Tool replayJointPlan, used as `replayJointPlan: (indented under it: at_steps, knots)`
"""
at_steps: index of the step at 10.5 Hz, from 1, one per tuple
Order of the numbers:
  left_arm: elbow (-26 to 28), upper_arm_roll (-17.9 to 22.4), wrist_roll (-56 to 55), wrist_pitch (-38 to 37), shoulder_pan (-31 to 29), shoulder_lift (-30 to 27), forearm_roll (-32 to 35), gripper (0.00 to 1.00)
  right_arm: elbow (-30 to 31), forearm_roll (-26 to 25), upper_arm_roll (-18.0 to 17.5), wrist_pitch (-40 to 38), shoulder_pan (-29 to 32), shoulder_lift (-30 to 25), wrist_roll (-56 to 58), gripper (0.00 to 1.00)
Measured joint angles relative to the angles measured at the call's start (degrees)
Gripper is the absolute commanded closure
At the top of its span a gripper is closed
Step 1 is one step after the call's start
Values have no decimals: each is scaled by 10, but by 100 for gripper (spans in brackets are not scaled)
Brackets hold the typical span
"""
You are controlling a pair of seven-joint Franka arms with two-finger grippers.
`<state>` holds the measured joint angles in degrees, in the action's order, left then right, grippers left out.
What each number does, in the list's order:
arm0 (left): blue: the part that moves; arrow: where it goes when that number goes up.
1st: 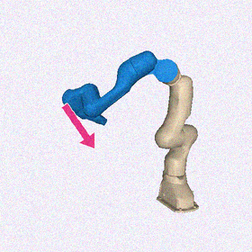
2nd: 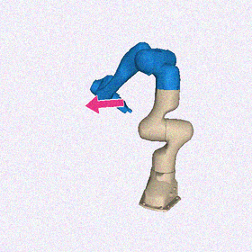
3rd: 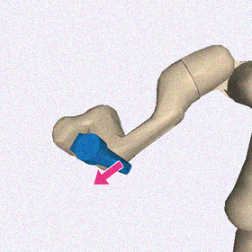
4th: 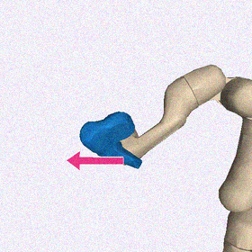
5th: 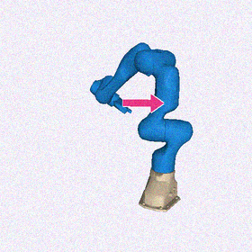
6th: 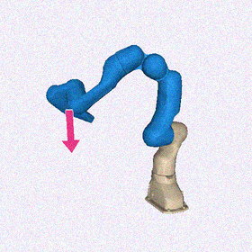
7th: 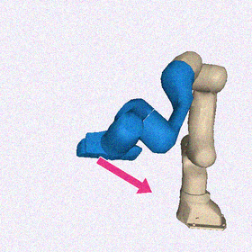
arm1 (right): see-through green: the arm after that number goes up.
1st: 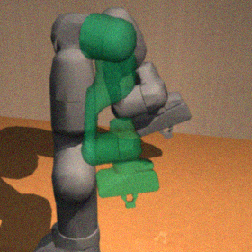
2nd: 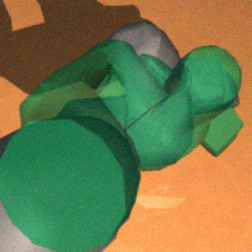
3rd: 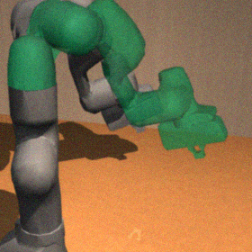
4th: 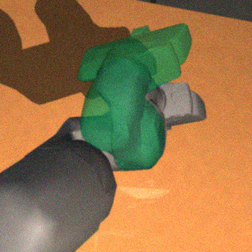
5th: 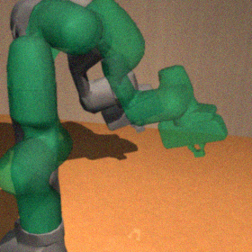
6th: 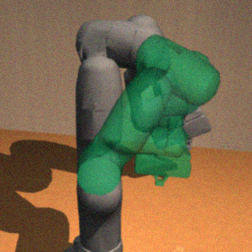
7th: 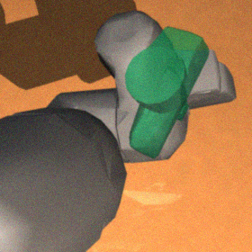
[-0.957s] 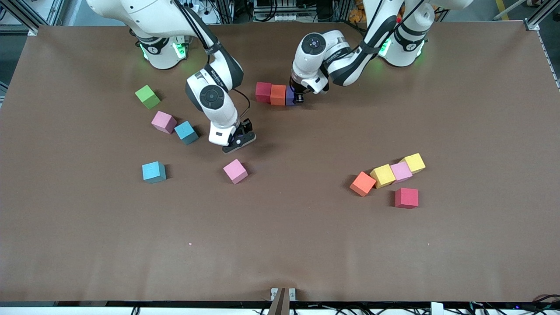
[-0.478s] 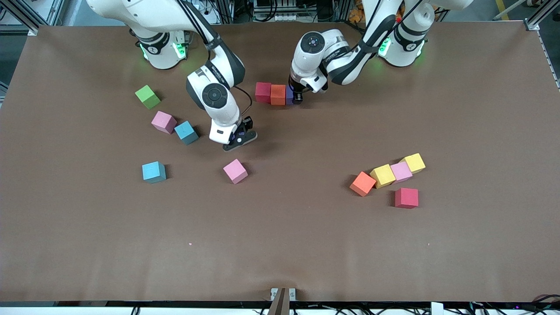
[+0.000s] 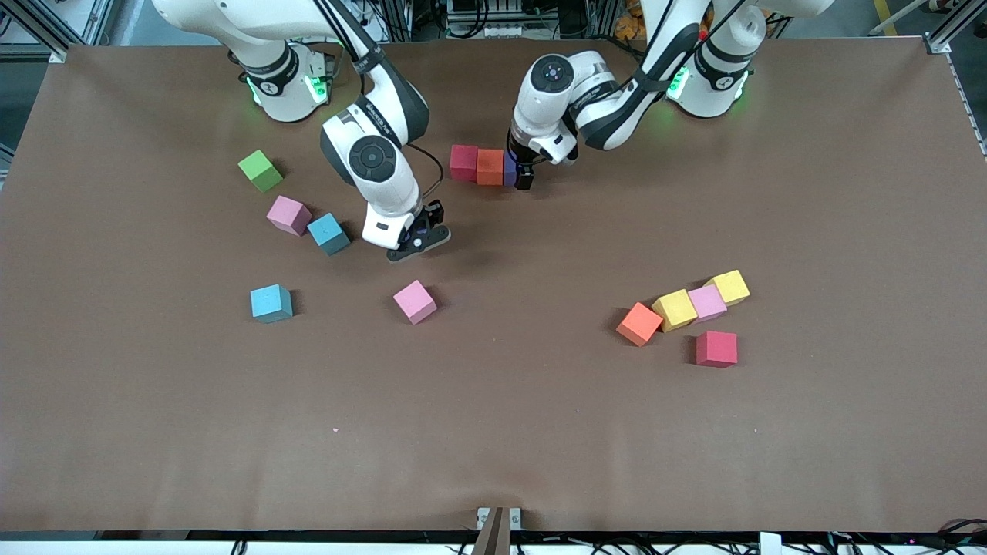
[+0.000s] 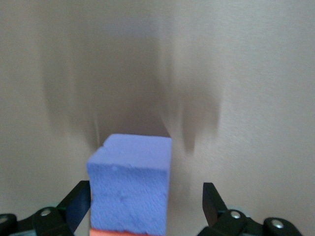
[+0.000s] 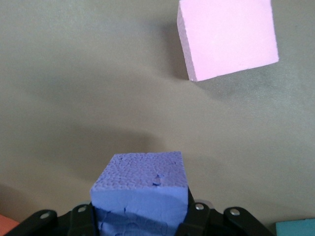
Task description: Form number 2 with 11 blocks
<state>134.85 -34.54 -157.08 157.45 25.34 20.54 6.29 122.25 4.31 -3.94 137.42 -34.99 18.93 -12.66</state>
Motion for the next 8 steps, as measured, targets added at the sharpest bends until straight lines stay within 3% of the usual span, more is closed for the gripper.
replayJointPlan:
  at_steps: [5,8]
  knots:
    - [0,0,21,-55,-16,-86,0,0,-15,0,-6,-11,-10,0,-114,72]
    - [-8,1,94,-71,-97,-109,0,0,-24,0,-7,-11,-38,1,-192,72]
